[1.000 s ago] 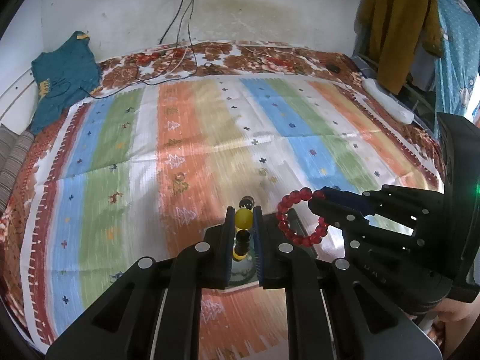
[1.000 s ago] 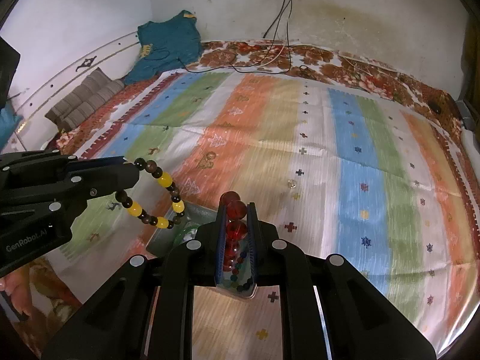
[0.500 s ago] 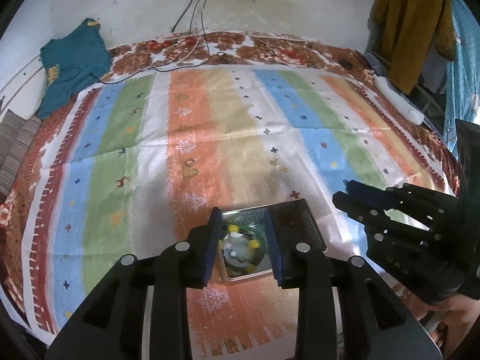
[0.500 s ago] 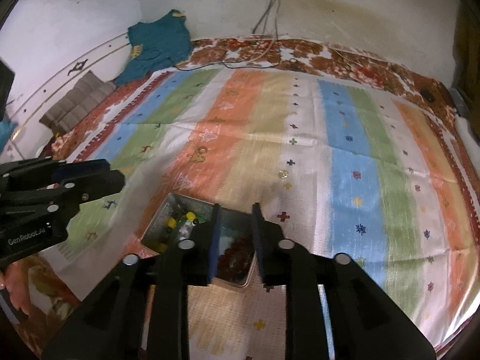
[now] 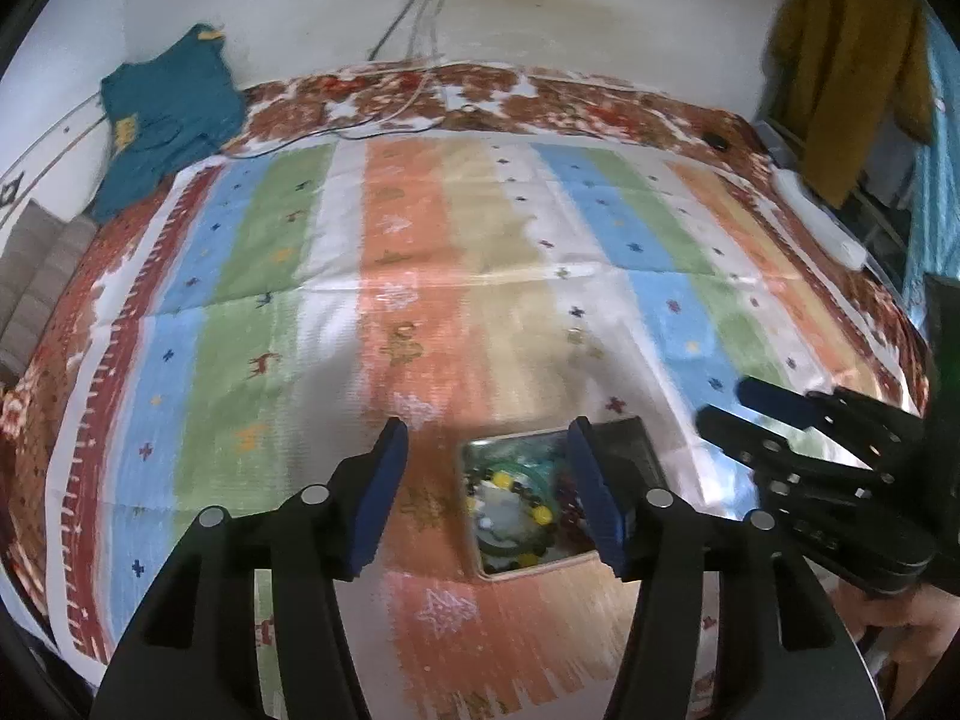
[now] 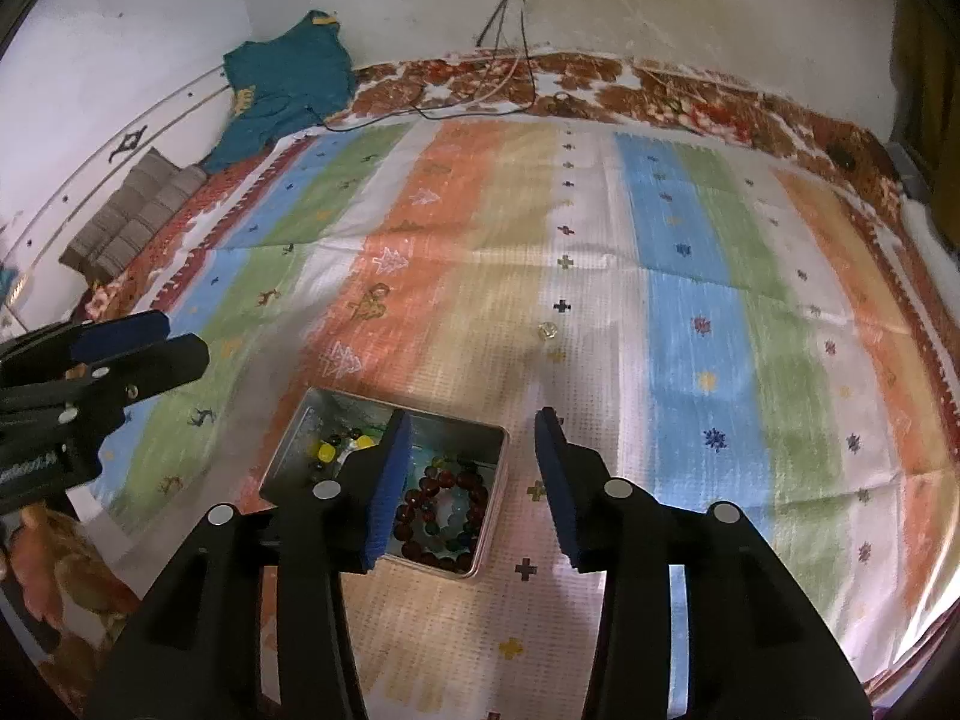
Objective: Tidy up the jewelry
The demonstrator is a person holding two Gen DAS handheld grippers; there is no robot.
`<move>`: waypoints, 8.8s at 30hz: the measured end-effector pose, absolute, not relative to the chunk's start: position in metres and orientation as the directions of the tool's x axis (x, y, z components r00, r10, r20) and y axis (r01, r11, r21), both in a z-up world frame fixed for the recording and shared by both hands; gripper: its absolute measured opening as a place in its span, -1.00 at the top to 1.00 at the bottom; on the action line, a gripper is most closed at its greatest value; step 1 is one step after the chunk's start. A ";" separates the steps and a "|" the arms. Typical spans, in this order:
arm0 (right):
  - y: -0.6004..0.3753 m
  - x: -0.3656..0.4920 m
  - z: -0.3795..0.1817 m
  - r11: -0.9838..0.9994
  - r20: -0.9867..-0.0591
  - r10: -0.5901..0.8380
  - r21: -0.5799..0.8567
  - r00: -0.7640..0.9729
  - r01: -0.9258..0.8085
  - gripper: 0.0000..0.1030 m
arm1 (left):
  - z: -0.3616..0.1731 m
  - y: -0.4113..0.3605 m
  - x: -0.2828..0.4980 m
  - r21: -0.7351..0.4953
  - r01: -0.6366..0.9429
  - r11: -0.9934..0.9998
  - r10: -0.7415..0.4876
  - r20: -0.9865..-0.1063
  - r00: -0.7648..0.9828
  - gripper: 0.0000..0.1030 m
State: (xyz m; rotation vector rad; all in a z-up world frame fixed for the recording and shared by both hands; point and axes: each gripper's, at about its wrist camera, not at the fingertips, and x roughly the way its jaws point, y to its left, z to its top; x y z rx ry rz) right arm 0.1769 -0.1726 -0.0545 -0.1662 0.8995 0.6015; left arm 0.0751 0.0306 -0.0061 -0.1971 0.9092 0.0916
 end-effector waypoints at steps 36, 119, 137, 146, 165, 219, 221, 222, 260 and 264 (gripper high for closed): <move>-0.145 0.253 -0.094 0.862 -0.871 0.276 0.037 0.406 -0.506 -0.30 | -0.049 0.071 0.160 -0.013 -0.302 0.953 0.137 -0.872 0.470 -0.45; -0.083 0.367 -0.190 0.872 -0.960 0.143 0.006 0.243 -0.489 0.67 | -0.167 0.089 0.293 0.056 -0.146 0.988 0.093 -0.961 0.262 0.64; -0.112 0.347 -0.161 0.872 -0.939 0.194 0.032 0.285 -0.489 0.70 | -0.132 0.080 0.261 0.057 -0.146 0.988 0.101 -0.944 0.315 0.64; -0.115 0.327 -0.143 0.876 -0.918 0.221 0.037 0.330 -0.482 0.70 | -0.110 0.068 0.245 0.034 -0.156 0.987 0.087 -0.933 0.349 0.63; -0.119 0.291 -0.122 0.858 -0.897 0.205 -0.028 0.393 -0.512 0.70 | -0.066 0.045 0.205 -0.023 -0.124 0.992 0.034 -0.898 0.439 0.63; -0.146 0.166 -0.069 0.765 -0.820 0.421 0.092 0.387 -0.637 0.28 | -0.007 0.013 0.088 -0.157 -0.086 0.984 -0.077 -0.805 0.588 0.40; -0.149 0.166 -0.068 0.769 -0.820 0.420 0.095 0.389 -0.632 0.23 | -0.005 0.014 0.082 -0.159 -0.085 0.984 -0.077 -0.799 0.596 0.32; -0.150 0.164 -0.067 0.769 -0.819 0.421 0.094 0.391 -0.632 0.18 | -0.004 0.014 0.078 -0.161 -0.083 0.983 -0.080 -0.796 0.600 0.31; -0.210 0.097 -0.038 0.761 -0.754 0.475 0.092 0.455 -0.642 -0.84 | -0.005 0.005 -0.014 -0.162 -0.040 0.986 -0.097 -0.752 0.651 -0.89; -0.212 0.092 -0.037 0.755 -0.748 0.482 0.090 0.457 -0.649 -0.86 | -0.006 0.004 -0.017 -0.167 -0.041 0.985 -0.100 -0.752 0.652 -0.89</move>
